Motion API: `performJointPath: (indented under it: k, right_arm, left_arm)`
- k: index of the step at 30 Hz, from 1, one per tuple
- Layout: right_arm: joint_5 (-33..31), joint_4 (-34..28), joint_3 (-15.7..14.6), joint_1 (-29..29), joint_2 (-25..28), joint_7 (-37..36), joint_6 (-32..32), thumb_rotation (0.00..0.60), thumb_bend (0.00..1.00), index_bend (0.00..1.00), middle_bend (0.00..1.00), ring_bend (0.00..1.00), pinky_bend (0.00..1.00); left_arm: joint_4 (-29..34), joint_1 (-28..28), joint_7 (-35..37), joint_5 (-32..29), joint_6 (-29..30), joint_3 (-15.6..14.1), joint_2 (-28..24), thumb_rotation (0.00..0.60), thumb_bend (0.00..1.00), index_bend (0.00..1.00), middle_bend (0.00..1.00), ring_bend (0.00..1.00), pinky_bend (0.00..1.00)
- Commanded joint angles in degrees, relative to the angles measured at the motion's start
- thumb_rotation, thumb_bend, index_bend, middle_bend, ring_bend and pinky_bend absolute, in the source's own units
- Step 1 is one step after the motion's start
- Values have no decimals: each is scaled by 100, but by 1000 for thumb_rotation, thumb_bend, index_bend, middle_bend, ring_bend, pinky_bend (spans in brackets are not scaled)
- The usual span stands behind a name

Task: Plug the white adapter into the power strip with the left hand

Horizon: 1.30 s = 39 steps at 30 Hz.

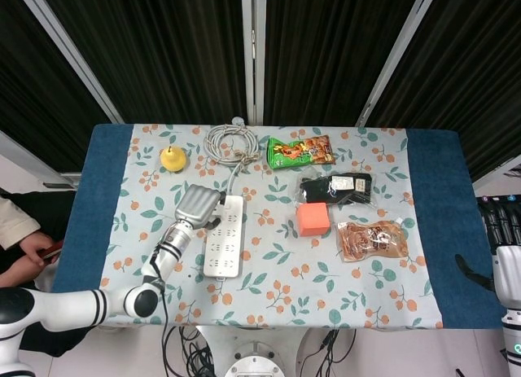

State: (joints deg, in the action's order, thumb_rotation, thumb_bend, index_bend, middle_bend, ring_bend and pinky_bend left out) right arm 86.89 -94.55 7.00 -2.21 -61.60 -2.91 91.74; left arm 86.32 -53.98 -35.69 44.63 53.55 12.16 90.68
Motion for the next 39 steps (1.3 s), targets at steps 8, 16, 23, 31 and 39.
performJointPath:
  k: [8, 16, 23, 31, 39]
  right_arm:
    - [-16, -19, 5, 13, -1, 29, 15, 600, 160, 0, 0, 0, 0]
    - [-19, -31, 10, 11, -4, 48, 17, 600, 161, 0, 0, 0, 0]
    - [-22, -32, 3, 36, -12, 51, 47, 600, 160, 0, 0, 0, 0]
    - [-25, -51, 0, 66, -8, 73, 85, 600, 161, 0, 0, 0, 0]
    - [-26, -67, 1, 84, -3, 102, 106, 600, 160, 0, 0, 0, 0]
  left_arm:
    - [-128, -59, 70, -21, -70, -112, 31, 600, 475, 704, 806, 703, 757]
    - [-159, -106, 131, 7, -114, -158, 21, 600, 475, 706, 807, 702, 752]
    - [-280, -168, 212, 50, -258, -209, 45, 600, 477, 728, 823, 701, 750]
    - [-491, -157, 448, 168, -339, -232, 100, 600, 479, 753, 843, 703, 750]
    - [-612, -166, 535, 220, -391, -276, 179, 600, 481, 769, 859, 711, 750]
